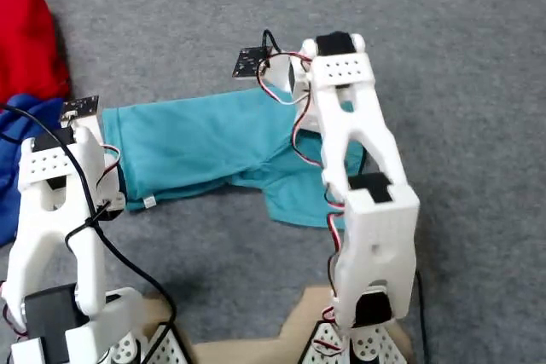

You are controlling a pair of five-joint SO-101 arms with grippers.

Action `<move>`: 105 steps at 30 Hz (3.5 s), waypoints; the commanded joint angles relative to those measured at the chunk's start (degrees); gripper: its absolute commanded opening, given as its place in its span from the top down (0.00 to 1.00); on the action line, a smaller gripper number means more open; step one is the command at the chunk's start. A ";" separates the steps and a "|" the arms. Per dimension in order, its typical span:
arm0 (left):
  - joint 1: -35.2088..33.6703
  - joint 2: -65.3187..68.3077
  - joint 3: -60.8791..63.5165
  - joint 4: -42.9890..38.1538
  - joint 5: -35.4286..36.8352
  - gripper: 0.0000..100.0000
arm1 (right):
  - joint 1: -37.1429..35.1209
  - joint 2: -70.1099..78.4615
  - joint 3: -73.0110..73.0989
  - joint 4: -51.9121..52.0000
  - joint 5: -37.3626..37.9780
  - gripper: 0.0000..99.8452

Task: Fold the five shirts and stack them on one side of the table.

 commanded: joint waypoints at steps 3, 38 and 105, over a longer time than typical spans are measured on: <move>-0.62 -0.04 -2.37 0.70 -0.62 0.98 | 0.66 5.32 -12.00 2.73 1.58 0.95; -0.18 -0.04 -2.90 0.26 -0.62 0.98 | -5.85 -38.73 58.86 -8.26 -0.09 0.86; -0.70 0.04 -2.29 0.62 -3.78 0.98 | 1.89 5.93 -12.97 11.25 -6.51 1.00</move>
